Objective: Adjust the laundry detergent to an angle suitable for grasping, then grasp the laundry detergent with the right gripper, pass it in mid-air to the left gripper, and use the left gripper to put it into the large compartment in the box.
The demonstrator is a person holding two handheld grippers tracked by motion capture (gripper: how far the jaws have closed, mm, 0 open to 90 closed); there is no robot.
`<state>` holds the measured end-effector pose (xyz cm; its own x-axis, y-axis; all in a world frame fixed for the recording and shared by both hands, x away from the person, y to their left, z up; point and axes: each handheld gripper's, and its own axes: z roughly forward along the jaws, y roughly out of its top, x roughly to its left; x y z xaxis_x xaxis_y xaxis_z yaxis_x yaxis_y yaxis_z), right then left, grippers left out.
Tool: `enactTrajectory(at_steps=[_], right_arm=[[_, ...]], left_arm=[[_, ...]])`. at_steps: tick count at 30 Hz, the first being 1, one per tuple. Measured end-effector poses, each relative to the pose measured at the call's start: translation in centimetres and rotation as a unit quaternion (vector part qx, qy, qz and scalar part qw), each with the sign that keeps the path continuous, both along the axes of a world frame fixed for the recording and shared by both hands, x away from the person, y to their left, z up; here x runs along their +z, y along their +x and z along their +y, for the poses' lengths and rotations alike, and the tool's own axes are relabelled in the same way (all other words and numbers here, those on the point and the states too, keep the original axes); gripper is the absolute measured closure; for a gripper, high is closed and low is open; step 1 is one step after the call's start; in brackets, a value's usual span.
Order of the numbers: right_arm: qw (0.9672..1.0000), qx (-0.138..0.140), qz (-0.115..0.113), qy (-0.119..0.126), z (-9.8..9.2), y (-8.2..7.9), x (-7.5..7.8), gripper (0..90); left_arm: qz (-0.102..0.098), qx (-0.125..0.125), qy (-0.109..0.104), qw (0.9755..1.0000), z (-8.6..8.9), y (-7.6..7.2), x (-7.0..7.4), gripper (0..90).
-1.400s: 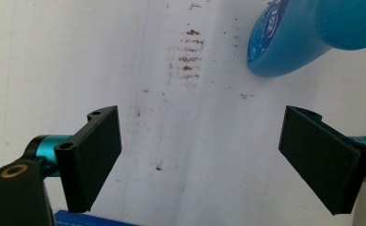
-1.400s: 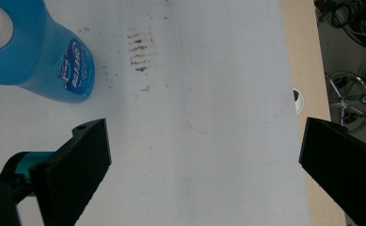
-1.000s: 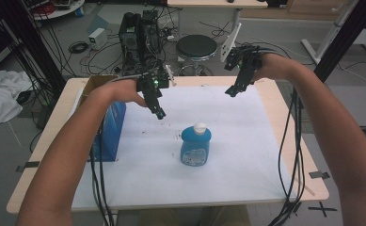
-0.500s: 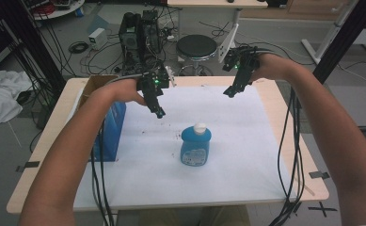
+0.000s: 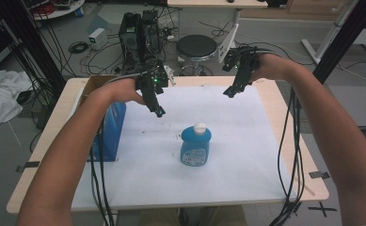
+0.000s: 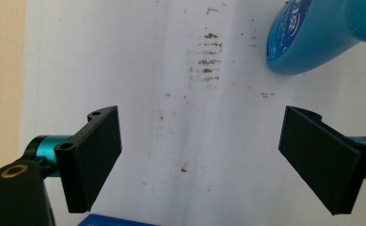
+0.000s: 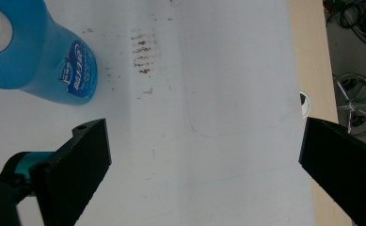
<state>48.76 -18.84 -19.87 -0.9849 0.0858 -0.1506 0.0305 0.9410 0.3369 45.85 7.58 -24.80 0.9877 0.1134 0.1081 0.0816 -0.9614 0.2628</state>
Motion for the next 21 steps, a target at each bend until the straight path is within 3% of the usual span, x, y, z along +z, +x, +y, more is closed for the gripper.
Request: enactTrajectory(at_steps=[19,20,21], right_arm=[[0.9999,-0.005,0.006,0.009,-0.81,-0.93,-0.09,1.6],[0.9999,0.0,0.006,0.009,-0.88,-0.96,-0.21,1.6],[1.0,0.001,0.006,0.006,-0.93,-1.01,-0.26,1.6]], left_arm=[[0.003,0.001,0.0,1.0,0.04,-0.11,0.0,13.7],[0.004,-0.002,-0.001,1.0,0.01,-0.1,0.01,13.7],[0.0,-0.015,0.011,0.9998,-0.03,0.04,0.24,13.7]])
